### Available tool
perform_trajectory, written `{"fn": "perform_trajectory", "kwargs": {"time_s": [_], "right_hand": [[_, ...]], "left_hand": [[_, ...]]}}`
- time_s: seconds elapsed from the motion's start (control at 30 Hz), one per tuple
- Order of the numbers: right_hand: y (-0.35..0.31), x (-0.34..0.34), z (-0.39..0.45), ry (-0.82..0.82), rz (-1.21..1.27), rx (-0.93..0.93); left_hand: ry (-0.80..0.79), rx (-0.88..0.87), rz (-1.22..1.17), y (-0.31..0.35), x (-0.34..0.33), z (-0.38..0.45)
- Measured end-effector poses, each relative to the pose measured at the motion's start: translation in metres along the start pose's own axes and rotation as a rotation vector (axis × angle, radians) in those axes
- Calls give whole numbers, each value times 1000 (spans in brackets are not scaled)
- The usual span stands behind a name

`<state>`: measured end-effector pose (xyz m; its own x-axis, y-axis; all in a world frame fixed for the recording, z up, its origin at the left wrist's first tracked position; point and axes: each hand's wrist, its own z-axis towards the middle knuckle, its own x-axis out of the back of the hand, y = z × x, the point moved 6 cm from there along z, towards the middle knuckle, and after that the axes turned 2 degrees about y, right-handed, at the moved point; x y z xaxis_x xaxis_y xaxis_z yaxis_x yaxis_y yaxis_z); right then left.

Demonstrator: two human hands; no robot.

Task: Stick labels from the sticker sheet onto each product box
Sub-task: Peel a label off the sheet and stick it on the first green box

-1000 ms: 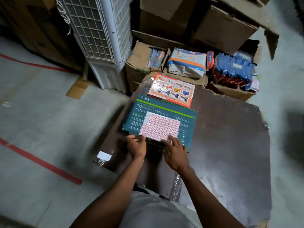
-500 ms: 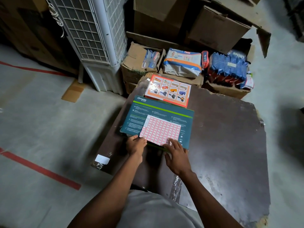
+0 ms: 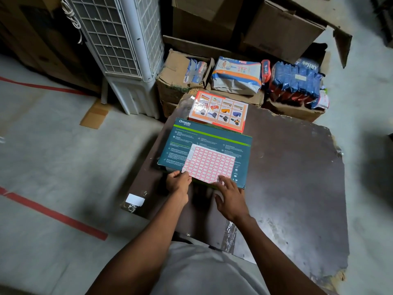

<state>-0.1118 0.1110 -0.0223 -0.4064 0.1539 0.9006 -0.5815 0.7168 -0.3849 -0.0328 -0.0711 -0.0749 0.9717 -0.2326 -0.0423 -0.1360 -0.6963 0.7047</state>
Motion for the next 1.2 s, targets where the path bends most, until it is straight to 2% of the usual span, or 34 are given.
{"fn": "perform_trajectory", "kwargs": {"time_s": [0.1,0.33,0.5,0.63,0.77,0.9,1.2], "right_hand": [[-2,5,-3,40,48,4],[-32,48,-4,201,308,-16],[-80,99,-6,283,500,119],[-105,129,-13,349,578,131],[-111,148,-23,434,636,138],[-115,159,-30,458,689,111],[-113,161,-41,491,652,17]], "left_hand": [[-131,28,-53,2,-2,-12],[-402,10,18,27,14,-70],[-611,-86,-9,65,9,-122],[-727,-211,24,95,3,-160],[-762,-314,65,117,3,-177],[-706,-346,33,125,7,-177],[-643,-487,179,128,15,-176]]}}
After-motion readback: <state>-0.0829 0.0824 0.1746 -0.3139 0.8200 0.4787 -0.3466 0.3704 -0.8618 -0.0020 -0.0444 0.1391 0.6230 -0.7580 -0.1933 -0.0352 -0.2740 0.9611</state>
